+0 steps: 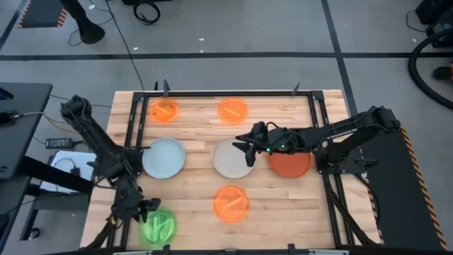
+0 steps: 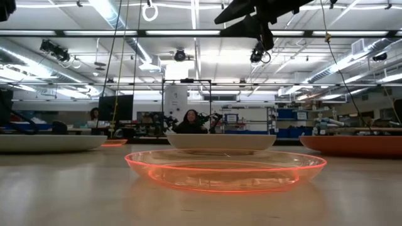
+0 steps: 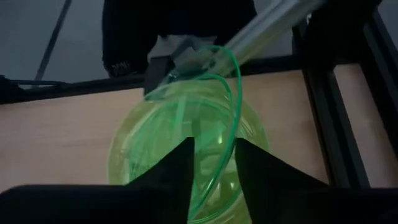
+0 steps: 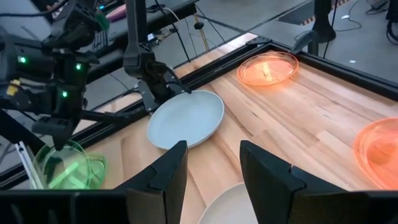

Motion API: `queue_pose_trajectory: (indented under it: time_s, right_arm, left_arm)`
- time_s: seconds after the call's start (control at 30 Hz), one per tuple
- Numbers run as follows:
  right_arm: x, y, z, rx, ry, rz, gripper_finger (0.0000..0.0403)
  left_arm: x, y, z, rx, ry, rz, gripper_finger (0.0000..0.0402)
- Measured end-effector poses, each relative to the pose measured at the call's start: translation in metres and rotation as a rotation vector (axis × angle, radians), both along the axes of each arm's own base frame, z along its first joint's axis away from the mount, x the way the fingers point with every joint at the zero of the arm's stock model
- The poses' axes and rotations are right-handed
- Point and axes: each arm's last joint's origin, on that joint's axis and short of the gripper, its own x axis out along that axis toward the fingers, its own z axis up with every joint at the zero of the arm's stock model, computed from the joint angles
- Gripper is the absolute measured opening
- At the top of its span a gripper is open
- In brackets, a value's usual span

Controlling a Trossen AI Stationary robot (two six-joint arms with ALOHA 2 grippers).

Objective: Stack plastic plates
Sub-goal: Stack the right green plate on top of the left green plate, then stack the bottom right light orange plate on top of the top right light orange plate

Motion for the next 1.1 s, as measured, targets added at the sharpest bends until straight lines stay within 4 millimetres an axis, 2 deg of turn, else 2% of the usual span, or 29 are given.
queue_pose_trajectory:
  time_s: [0.17,0.3,0.67,0.83,0.93,1.1]
  right_arm:
    - [0.001,0.0,-0.002,-0.029,0.015,0.014,0.0158]
    - [0.005,0.0,-0.009,-0.056,0.057,0.026,0.0158]
    - [0.029,0.004,-0.052,-0.098,0.191,0.124,0.016]
    - [0.035,0.022,-0.066,-0.162,0.212,0.2,0.0163]
    - [0.033,0.036,-0.07,-0.184,0.224,0.213,0.0163]
    - [0.029,0.078,-0.073,-0.295,0.249,0.318,0.0163]
  left_arm:
    - [-0.003,0.007,0.008,-0.025,0.0,0.08,0.0171]
    - [-0.006,0.015,0.015,-0.047,0.025,0.205,0.0193]
    - [-0.001,0.031,0.018,-0.16,0.325,0.587,0.0213]
    - [0.008,0.033,0.033,-0.248,0.35,0.702,0.0213]
    - [0.019,0.039,0.043,-0.306,0.303,0.85,0.0213]
    - [0.04,0.055,0.056,-0.479,0.188,1.096,0.0213]
